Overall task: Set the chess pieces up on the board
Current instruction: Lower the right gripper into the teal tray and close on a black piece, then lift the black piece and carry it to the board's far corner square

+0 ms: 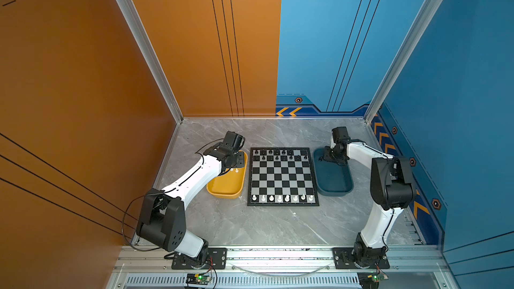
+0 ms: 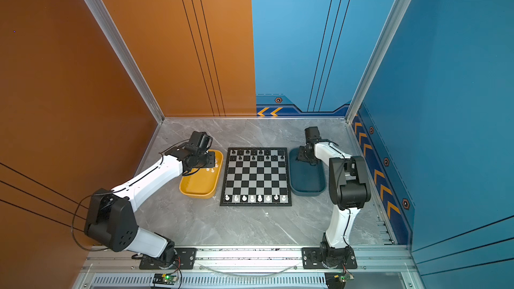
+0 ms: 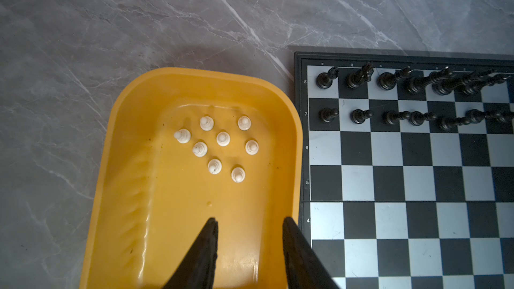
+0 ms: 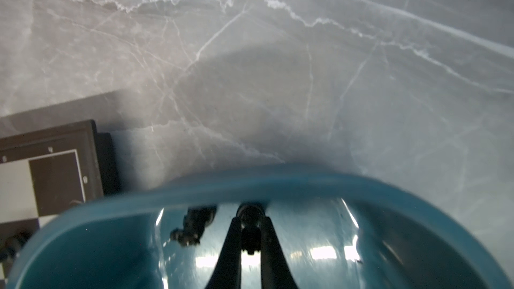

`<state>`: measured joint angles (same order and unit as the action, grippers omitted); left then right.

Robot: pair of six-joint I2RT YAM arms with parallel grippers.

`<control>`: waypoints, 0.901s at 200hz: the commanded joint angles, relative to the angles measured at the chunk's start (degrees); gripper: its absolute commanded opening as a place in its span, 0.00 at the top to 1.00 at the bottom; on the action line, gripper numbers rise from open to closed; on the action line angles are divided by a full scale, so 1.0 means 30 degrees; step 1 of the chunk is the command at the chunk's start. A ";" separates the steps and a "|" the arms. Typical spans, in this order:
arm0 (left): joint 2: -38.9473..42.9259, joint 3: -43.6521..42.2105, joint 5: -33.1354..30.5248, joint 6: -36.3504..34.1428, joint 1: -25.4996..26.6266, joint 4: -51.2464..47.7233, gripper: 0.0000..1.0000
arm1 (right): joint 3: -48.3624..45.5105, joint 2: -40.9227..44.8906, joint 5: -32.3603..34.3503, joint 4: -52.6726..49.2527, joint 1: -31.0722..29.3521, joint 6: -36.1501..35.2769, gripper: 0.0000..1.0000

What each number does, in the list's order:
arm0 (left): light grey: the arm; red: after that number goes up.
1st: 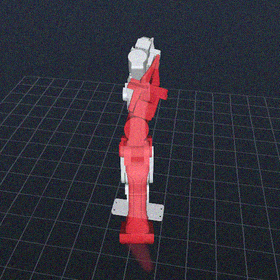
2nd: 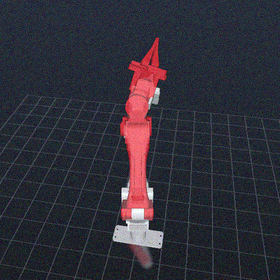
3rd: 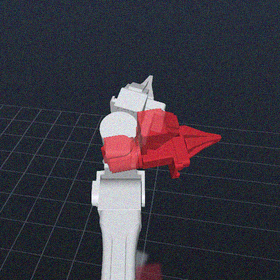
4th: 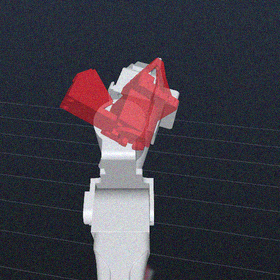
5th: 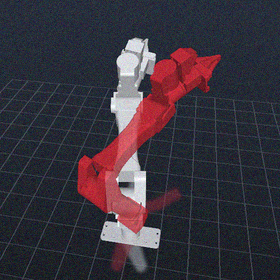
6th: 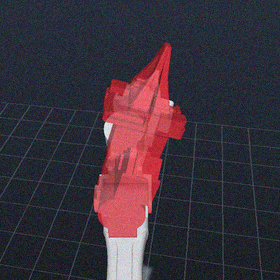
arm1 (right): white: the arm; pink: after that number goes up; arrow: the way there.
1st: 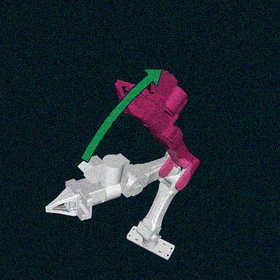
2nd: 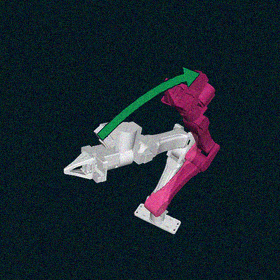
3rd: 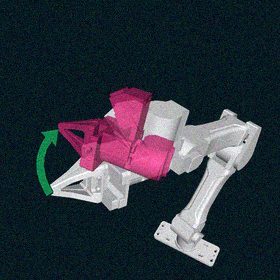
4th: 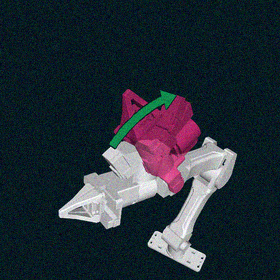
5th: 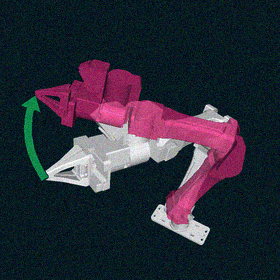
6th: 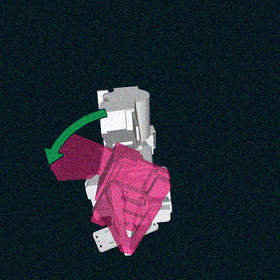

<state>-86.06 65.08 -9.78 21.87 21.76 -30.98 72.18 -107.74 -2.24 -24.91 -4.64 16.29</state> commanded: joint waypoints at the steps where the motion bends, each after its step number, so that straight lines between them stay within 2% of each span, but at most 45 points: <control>1: -0.0226 0.0525 0.0329 -0.0316 -0.0017 0.0040 0.59 | 0.0562 0.1605 0.1005 -0.1716 -0.0307 -0.0136 1.00; 43: -0.0024 0.0074 0.0592 -0.0459 -0.0206 0.0450 0.59 | 0.0929 0.3486 0.1664 -0.2976 -0.1145 -0.0246 1.00; 83: 0.0238 -0.0436 0.1031 -0.0463 -0.0397 0.1013 0.59 | 0.2740 0.4028 0.2946 -0.4265 -0.3279 -0.0454 1.00; 125: 0.0466 -0.0789 0.1210 -0.0489 -0.0514 0.1216 0.59 | 0.5594 0.1954 0.3154 -0.5027 -0.5162 -0.0880 1.00; 180: 0.0805 -0.1052 0.1092 -0.0551 -0.0815 0.1245 0.59 | 0.8984 -0.2171 0.3064 -0.6106 -0.5542 -0.1002 1.00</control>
<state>-85.25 62.67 -7.22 21.15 20.01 -27.55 95.29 -109.75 5.26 -38.54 -21.12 14.46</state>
